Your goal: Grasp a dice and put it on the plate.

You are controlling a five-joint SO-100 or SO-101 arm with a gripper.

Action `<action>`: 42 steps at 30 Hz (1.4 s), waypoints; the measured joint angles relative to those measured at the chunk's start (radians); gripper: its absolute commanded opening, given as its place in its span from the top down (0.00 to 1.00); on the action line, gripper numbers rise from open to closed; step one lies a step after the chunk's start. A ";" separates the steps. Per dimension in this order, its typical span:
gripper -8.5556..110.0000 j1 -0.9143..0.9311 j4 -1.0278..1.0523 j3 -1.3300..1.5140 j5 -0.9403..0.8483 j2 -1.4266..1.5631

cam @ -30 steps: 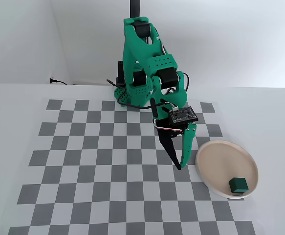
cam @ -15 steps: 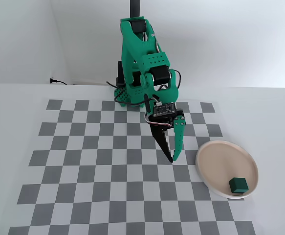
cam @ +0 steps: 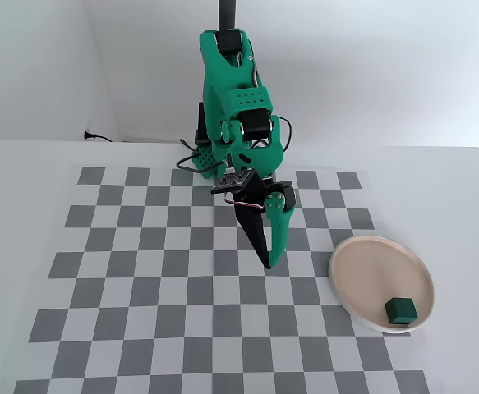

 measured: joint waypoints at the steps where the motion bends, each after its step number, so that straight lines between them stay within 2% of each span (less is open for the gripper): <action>1: 0.96 0.009 -0.014 0.018 0.009 0.000; 7: 0.96 0.028 -0.146 0.192 0.064 0.049; 27: 0.96 0.032 -0.232 0.531 0.319 0.528; 32: 0.96 0.029 -0.170 0.641 0.379 0.727; 37: 0.96 0.000 0.009 0.678 0.431 1.002; 42: 0.96 0.003 0.075 0.678 0.502 1.069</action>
